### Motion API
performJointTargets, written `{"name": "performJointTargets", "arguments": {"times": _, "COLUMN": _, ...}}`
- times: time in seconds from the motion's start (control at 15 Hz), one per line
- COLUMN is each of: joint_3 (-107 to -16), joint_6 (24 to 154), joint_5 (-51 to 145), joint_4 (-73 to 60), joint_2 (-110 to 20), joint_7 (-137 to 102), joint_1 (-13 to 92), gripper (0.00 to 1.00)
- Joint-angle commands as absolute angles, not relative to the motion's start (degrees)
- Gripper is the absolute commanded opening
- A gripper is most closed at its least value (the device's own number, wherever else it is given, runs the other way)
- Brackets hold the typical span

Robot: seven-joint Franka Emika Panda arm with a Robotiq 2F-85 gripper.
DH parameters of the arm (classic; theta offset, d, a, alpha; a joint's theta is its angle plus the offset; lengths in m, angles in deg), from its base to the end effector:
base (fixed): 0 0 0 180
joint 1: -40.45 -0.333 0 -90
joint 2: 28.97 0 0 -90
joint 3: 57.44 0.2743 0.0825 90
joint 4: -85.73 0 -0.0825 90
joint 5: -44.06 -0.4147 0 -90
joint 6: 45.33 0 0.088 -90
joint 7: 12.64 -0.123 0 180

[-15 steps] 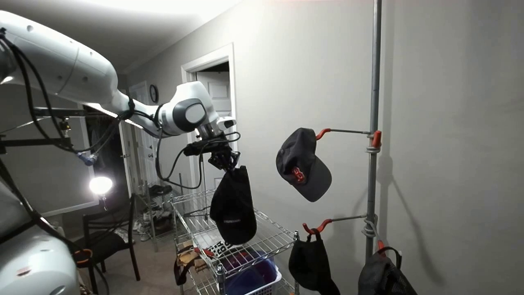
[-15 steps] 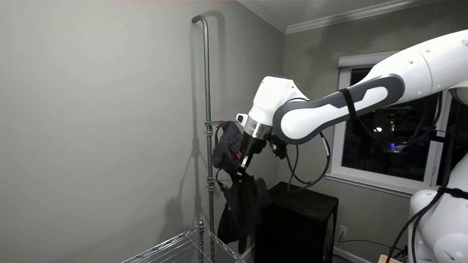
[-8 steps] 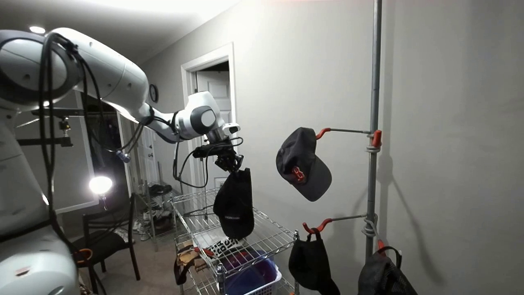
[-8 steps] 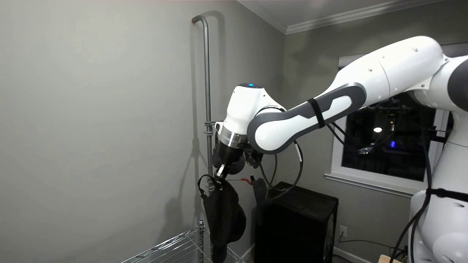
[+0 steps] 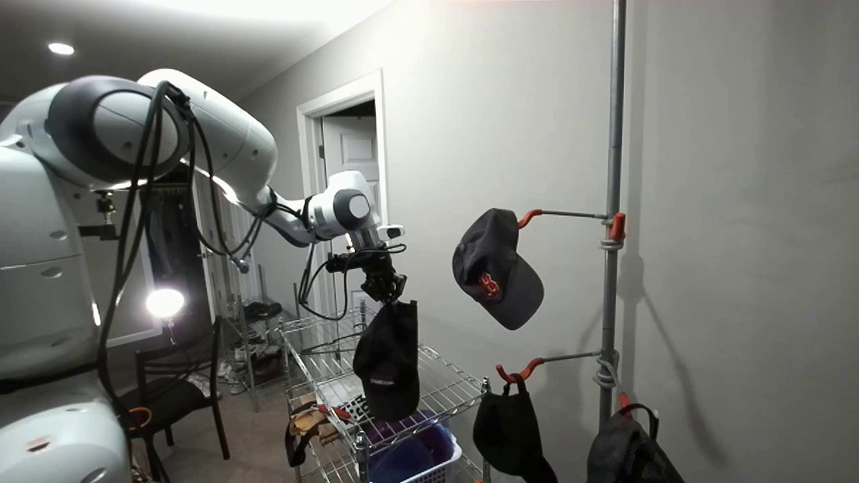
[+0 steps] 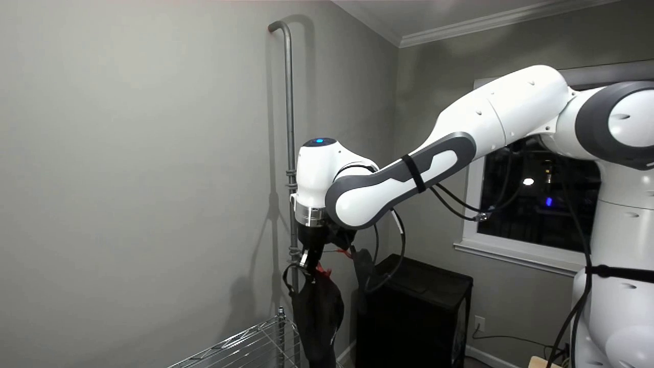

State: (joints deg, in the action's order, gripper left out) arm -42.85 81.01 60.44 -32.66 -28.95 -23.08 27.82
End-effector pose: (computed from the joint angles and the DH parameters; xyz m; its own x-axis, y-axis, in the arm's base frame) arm 0.5321 0.2588 0.3749 0.8820 0.4430 0.1605 0.4049 -0.8868 0.2228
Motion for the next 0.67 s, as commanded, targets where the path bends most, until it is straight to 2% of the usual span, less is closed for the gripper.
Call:
{"name": "performJointTargets", "arguments": {"times": 0.0, "joint_3": -42.81, "joint_6": 77.25, "joint_5": 60.88, "joint_4": -30.29, "joint_2": -30.44, "joint_7": -23.93, "joint_1": 26.82, "gripper": 0.04}}
{"name": "performJointTargets", "arguments": {"times": 0.6, "joint_3": -44.14, "joint_6": 83.11, "joint_5": 60.91, "joint_4": -27.11, "joint_2": -36.96, "joint_7": -21.93, "joint_1": 26.33, "gripper": 0.04}}
